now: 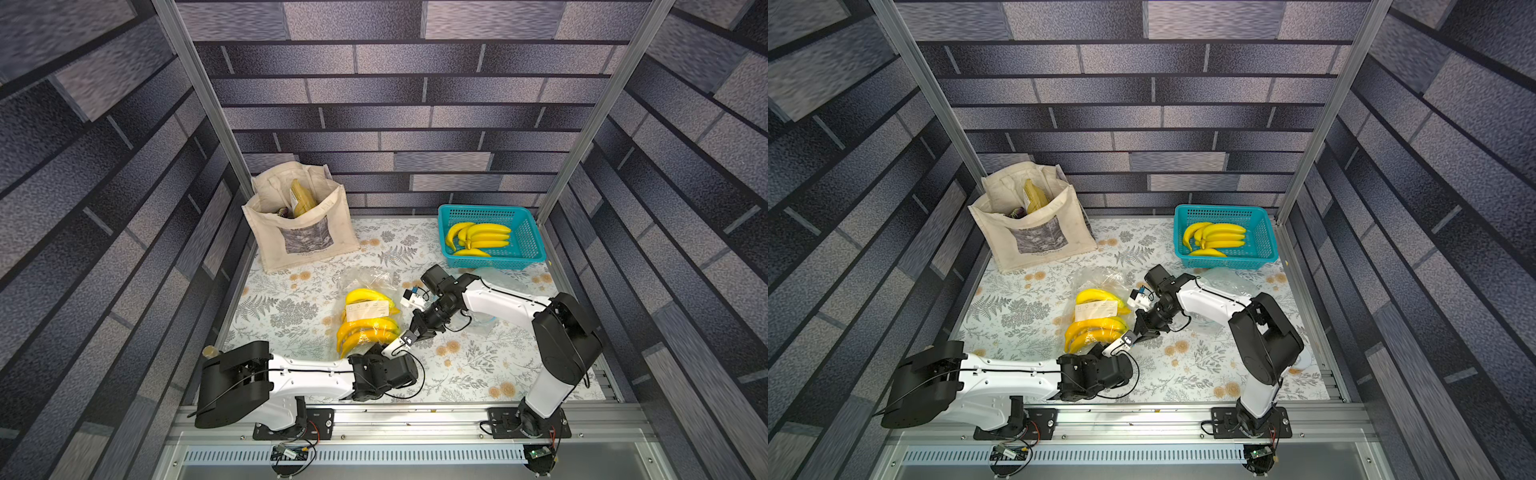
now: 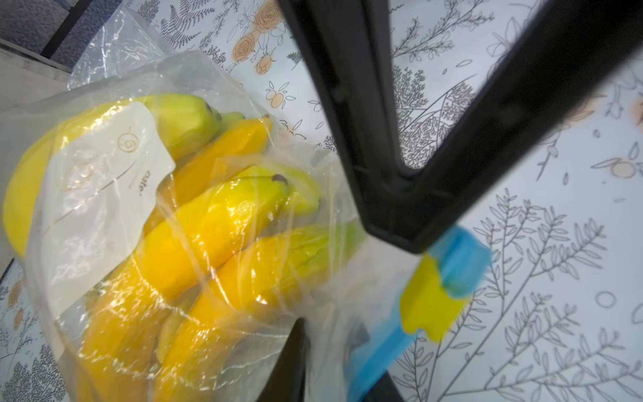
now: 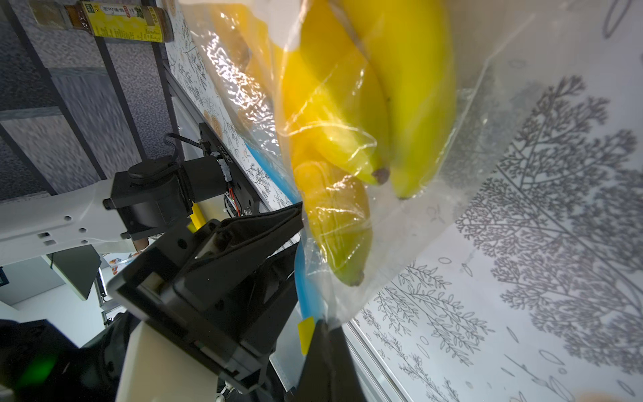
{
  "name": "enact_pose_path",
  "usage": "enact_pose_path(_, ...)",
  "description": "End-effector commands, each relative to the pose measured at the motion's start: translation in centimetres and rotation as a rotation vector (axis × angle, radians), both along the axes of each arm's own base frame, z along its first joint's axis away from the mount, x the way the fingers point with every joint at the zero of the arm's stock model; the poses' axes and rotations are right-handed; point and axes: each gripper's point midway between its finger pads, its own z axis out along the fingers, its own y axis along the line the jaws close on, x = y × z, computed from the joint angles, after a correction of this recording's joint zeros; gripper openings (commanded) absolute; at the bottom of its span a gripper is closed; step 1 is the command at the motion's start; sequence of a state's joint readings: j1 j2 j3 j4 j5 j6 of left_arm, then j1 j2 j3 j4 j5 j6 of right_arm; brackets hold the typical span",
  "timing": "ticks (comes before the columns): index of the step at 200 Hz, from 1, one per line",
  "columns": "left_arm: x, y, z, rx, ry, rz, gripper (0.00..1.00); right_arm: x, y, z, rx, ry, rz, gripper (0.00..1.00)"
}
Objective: Open the zip-top bag and take out the banana
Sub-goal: Pick up the zipper food storage bag at the center of the board.
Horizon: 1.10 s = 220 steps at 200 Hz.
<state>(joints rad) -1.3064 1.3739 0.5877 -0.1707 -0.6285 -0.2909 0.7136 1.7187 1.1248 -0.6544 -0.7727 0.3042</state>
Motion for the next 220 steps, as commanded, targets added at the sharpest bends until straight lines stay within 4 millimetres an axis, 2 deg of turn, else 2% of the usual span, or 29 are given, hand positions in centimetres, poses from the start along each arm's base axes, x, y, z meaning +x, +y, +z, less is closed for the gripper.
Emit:
enact_pose_path(1, 0.3, -0.2, 1.5, -0.037, -0.003, 0.007, 0.15, 0.0, 0.6, 2.5, 0.061, -0.024, -0.008, 0.05)
enact_pose_path(11, 0.4, -0.2, 1.9, -0.050, -0.004, 0.008, 0.14, 0.1, 0.4, 2.8, 0.057, -0.048, -0.013, 0.09)
enact_pose_path(20, 0.3, -0.1, 2.3, -0.064, -0.001, 0.005, 0.12, 0.3, 0.1, 3.1, 0.048, -0.081, -0.022, 0.26)
enact_pose_path(38, 0.3, -0.1, 3.2, -0.117, 0.025, -0.010, 0.10, 1.2, -0.4, 4.1, 0.042, -0.184, -0.039, 0.45)
enact_pose_path(52, 0.2, 0.2, 4.2, -0.164, 0.052, -0.027, 0.09, 2.2, -0.7, 5.3, 0.053, -0.306, -0.046, 0.50)
enact_pose_path(66, 0.2, 0.7, 5.3, -0.211, 0.072, -0.036, 0.10, 3.3, -1.0, 6.9, 0.077, -0.438, -0.067, 0.63)
enact_pose_path(85, 0.1, 1.5, 6.9, -0.275, 0.090, -0.053, 0.11, 4.8, -1.7, 9.7, 0.117, -0.662, -0.081, 0.68)
enact_pose_path(88, 0.1, 1.7, 7.2, -0.287, 0.092, -0.056, 0.11, 4.5, -2.1, 9.0, 0.110, -0.676, -0.071, 0.68)
enact_pose_path(115, 0.4, 3.1, 8.5, -0.370, 0.113, -0.051, 0.14, 5.4, -3.0, 10.4, 0.204, -0.984, -0.058, 0.79)
enact_pose_path(137, 0.3, 3.5, 8.7, -0.399, 0.136, -0.053, 0.14, 5.1, -2.5, 9.8, 0.278, -1.082, -0.001, 0.79)
enact_pose_path(156, 0.6, 3.5, 8.7, -0.408, 0.150, -0.048, 0.14, 4.7, -1.0, 8.7, 0.342, -1.049, 0.068, 0.70)
enact_pose_path(167, 0.6, 3.3, 8.9, -0.411, 0.162, -0.053, 0.14, 4.8, -0.7, 7.5, 0.315, -1.010, 0.102, 0.64)
enact_pose_path(185, -0.1, 2.8, 8.3, -0.396, 0.208, -0.075, 0.17, 5.0, -1.4, 5.6, 0.218, -0.985, 0.146, 0.56)
enact_pose_path(200, -0.8, 2.7, 7.1, -0.333, 0.229, -0.085, 0.24, 4.6, -2.5, 4.8, 0.159, -0.972, 0.158, 0.65)
enact_pose_path(212, -1.4, 2.7, 6.2, -0.268, 0.228, -0.092, 0.31, 4.1, -3.7, 4.0, 0.088, -0.913, 0.129, 0.67)
enact_pose_path(220, -1.6, 2.7, 5.9, -0.234, 0.214, -0.085, 0.33, 3.0, -4.4, 3.2, 0.057, -0.819, 0.117, 0.66)
